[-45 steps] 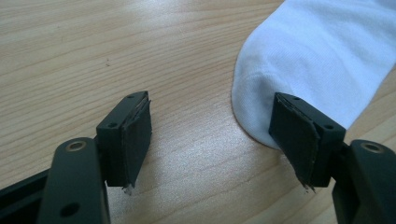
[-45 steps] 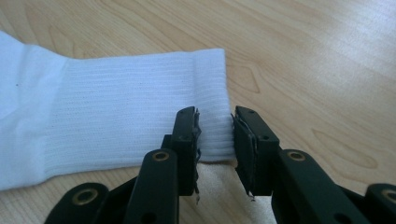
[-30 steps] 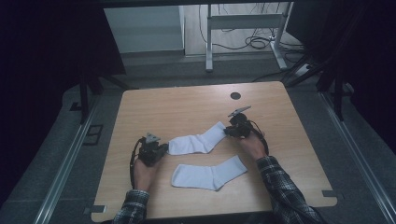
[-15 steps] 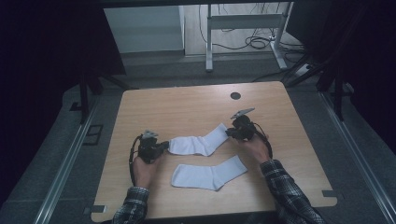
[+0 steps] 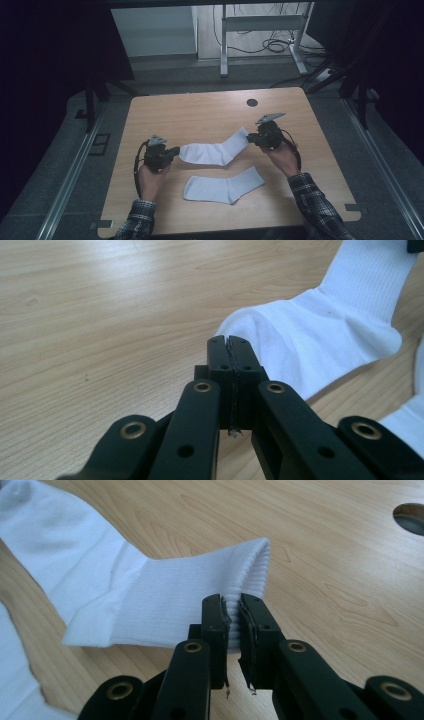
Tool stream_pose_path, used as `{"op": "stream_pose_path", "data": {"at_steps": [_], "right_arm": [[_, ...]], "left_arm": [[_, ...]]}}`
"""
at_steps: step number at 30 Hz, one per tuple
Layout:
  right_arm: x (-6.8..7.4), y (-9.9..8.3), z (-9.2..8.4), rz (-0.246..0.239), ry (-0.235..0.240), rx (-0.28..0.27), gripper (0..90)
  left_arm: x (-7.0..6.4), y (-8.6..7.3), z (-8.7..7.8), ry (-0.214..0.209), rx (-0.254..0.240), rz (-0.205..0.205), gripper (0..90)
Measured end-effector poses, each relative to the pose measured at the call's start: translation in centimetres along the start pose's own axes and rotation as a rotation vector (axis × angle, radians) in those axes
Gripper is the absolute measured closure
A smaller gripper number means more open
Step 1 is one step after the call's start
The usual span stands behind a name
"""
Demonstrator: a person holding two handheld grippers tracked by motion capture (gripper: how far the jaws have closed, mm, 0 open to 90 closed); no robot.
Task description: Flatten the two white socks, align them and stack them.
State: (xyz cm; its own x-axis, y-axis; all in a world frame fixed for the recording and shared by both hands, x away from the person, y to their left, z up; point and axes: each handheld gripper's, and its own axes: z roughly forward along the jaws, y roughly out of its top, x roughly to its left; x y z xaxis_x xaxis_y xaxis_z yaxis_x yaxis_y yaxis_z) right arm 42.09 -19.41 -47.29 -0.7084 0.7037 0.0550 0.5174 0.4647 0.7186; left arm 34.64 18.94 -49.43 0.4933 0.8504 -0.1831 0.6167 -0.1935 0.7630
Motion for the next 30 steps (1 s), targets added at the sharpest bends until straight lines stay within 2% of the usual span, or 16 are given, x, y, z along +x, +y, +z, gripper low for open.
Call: {"op": "stream_pose_path", "data": {"at_steps": [8, 17, 23, 30], "right_arm": [[0.5, -0.4, -2.3, -0.022, 0.011, -0.008, 80.3], [1.5, -1.4, -4.5, -0.044, 0.030, -0.018, 80.3], [2.4, -2.3, -5.7, -0.070, 0.045, -0.024, 80.3], [3.6, -3.5, -6.7, -0.087, 0.061, -0.022, 80.2]], "left_arm": [[-1.0, 0.3, -1.6, -0.016, -0.005, 0.028, 90.0], [-2.4, -0.2, -3.2, -0.036, 0.002, 0.063, 90.0], [-3.2, -0.9, -4.1, -0.038, 0.006, 0.086, 90.0], [-3.8, -2.2, -4.9, -0.058, 0.008, 0.089, 90.0]]}}
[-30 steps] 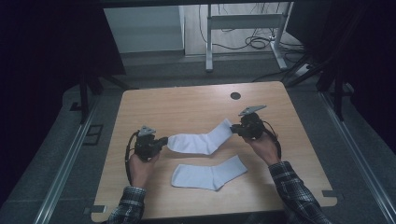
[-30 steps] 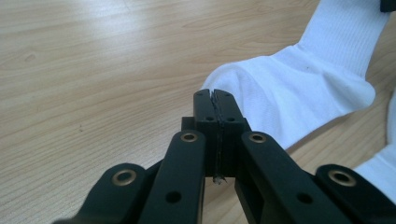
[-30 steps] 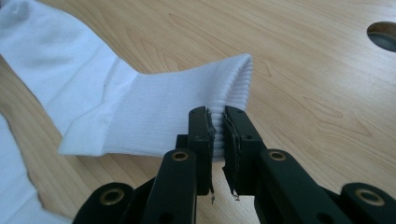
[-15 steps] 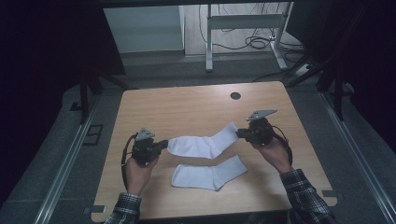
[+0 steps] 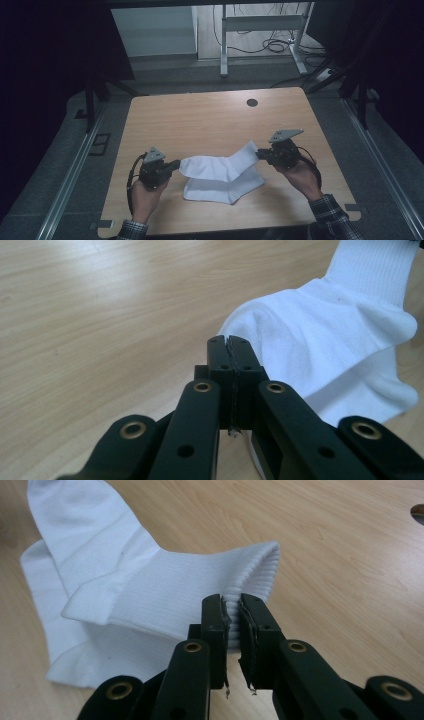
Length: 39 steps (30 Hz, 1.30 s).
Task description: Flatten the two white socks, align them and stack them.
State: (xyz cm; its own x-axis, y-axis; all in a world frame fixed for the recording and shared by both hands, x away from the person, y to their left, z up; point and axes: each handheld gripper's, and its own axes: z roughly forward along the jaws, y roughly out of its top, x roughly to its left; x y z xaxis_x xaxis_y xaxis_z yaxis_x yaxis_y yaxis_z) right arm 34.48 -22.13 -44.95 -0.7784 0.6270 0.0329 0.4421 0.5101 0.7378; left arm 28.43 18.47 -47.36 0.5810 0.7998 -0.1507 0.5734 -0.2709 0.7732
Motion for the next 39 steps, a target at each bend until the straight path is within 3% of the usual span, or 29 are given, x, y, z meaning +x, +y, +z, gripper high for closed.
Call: {"op": "stream_pose_path", "data": {"at_steps": [11, 19, 23, 28, 33, 35, 39], "right_arm": [[1.6, -2.2, -0.9, -0.004, 0.036, 0.029, 80.1], [1.9, -4.2, 0.5, 0.004, 0.055, 0.097, 79.9], [1.9, -4.9, 1.3, 0.001, 0.054, 0.135, 79.2], [1.8, -5.8, 2.1, 0.017, 0.056, 0.197, 73.7], [1.6, -5.6, 1.3, 0.026, 0.035, 0.151, 63.9], [1.5, -5.4, 1.3, 0.029, 0.029, 0.132, 60.4], [1.6, -5.2, 2.3, 0.031, 0.019, 0.129, 54.3]], "left_arm": [[-2.0, -2.1, -0.9, -0.027, 0.015, 0.019, 90.0], [-2.5, -3.5, 0.4, -0.029, 0.072, 0.023, 89.9], [-2.7, -4.1, 1.1, 0.001, 0.116, 0.046, 89.8], [-2.5, -4.8, 2.0, 0.014, 0.158, 0.035, 87.7], [-2.5, -4.3, 1.3, 0.038, 0.085, 0.013, 64.8], [-2.6, -4.2, 1.2, 0.015, 0.065, -0.008, 58.0], [-2.8, -4.5, 2.3, -0.001, 0.095, -0.015, 48.8]]}}
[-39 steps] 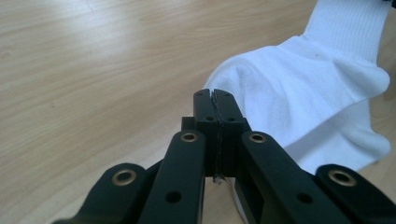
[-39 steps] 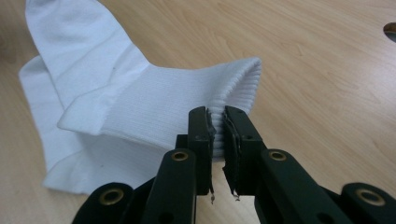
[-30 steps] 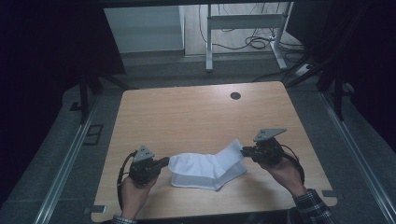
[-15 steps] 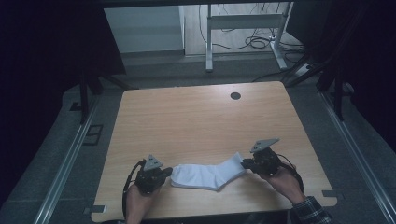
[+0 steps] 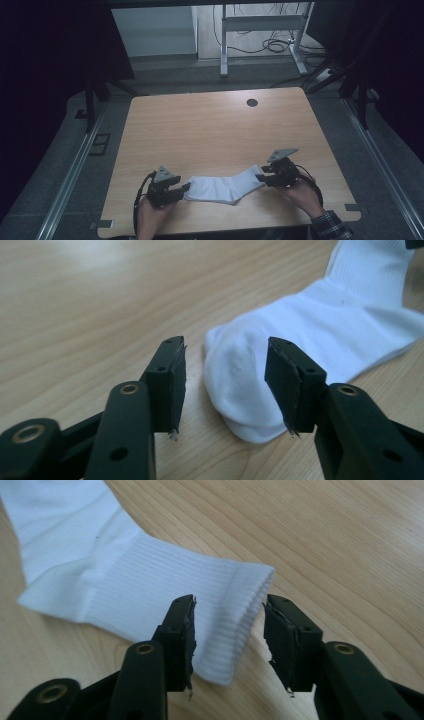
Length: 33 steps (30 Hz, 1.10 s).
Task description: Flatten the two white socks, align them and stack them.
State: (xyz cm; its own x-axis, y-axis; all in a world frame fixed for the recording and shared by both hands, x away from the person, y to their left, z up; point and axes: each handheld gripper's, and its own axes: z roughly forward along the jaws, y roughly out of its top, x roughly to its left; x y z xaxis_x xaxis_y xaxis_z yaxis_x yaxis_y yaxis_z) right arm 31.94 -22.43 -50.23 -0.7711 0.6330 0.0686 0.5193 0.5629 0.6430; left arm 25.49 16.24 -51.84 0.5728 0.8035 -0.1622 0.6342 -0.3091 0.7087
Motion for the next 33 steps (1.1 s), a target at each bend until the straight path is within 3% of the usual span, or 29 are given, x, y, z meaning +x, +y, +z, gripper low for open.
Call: {"op": "stream_pose_path", "data": {"at_steps": [6, 10, 12, 14, 16, 18, 25, 30, 33], "right_arm": [[0.1, -0.1, 1.7, -0.015, -0.013, 0.040, 51.4], [-0.1, -0.3, 2.0, -0.001, 0.001, 0.046, 55.4], [-0.1, -0.3, 2.1, 0.014, 0.023, 0.051, 64.2], [-0.1, -0.4, 2.1, 0.032, 0.046, 0.054, 73.0], [0.0, -0.3, 2.0, 0.035, 0.053, 0.058, 76.9], [0.2, -0.1, 1.8, 0.027, 0.047, 0.058, 78.5], [-0.2, 1.0, 0.5, 0.033, 0.030, 0.001, 78.8], [-1.5, 2.2, -0.4, 0.059, 0.014, -0.055, 78.6], [-2.5, 3.0, -0.3, 0.069, -0.005, -0.075, 78.6]], "left_arm": [[0.0, -0.5, 1.5, 0.007, 0.059, -0.004, 43.1], [-0.3, -0.5, 1.8, 0.027, 0.075, 0.026, 44.6], [-0.5, -0.5, 1.8, 0.020, 0.076, 0.044, 54.3], [-0.6, -0.4, 1.9, -0.021, 0.085, 0.046, 70.8], [-0.7, -0.1, 1.9, -0.031, 0.095, 0.051, 81.6], [-0.8, 0.4, 1.8, -0.021, 0.092, 0.073, 83.4], [0.3, 3.0, 1.6, -0.033, 0.048, 0.064, 83.6], [1.2, 5.5, 2.1, -0.031, 0.013, 0.065, 83.4], [1.7, 6.8, 2.7, -0.009, 0.009, 0.077, 83.2]]}}
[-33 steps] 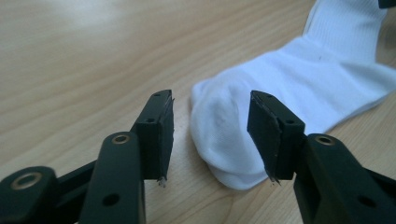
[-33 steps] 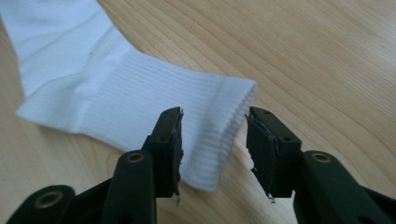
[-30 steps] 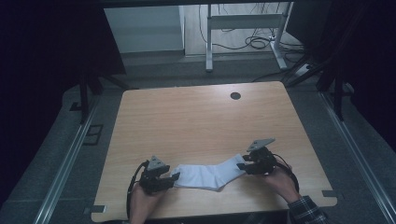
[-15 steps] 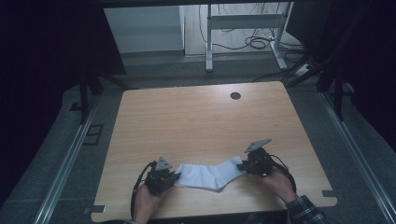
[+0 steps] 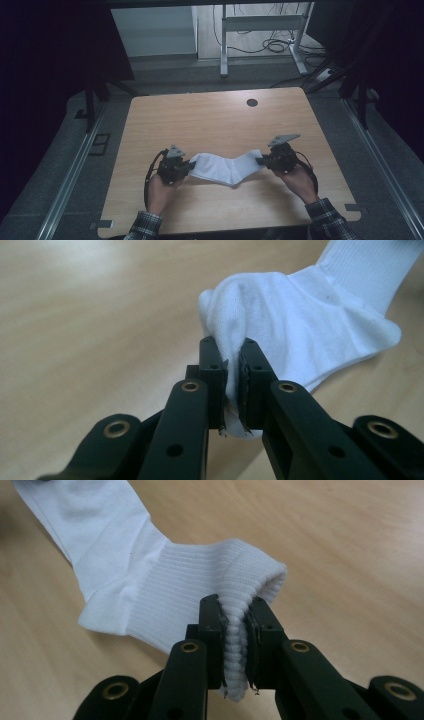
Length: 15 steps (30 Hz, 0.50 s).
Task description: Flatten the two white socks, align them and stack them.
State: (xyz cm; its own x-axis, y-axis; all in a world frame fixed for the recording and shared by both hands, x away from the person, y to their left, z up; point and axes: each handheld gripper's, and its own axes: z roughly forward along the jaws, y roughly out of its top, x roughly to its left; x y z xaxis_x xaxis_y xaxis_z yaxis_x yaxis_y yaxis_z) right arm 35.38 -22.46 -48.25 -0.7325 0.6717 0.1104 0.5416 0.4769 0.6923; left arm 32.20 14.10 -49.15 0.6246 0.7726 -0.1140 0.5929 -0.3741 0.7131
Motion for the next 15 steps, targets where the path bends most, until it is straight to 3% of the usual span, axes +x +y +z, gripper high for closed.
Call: {"op": "stream_pose_path", "data": {"at_steps": [7, 15], "right_arm": [[-2.1, 1.2, 1.8, 0.032, -0.046, 0.005, 78.5], [-3.4, 0.6, 4.0, 0.035, -0.067, 0.040, 75.8]], "left_arm": [[1.5, 1.8, 2.1, 0.049, 0.005, -0.001, 82.6], [2.8, 1.2, 4.9, 0.080, 0.056, -0.036, 80.6]]}}
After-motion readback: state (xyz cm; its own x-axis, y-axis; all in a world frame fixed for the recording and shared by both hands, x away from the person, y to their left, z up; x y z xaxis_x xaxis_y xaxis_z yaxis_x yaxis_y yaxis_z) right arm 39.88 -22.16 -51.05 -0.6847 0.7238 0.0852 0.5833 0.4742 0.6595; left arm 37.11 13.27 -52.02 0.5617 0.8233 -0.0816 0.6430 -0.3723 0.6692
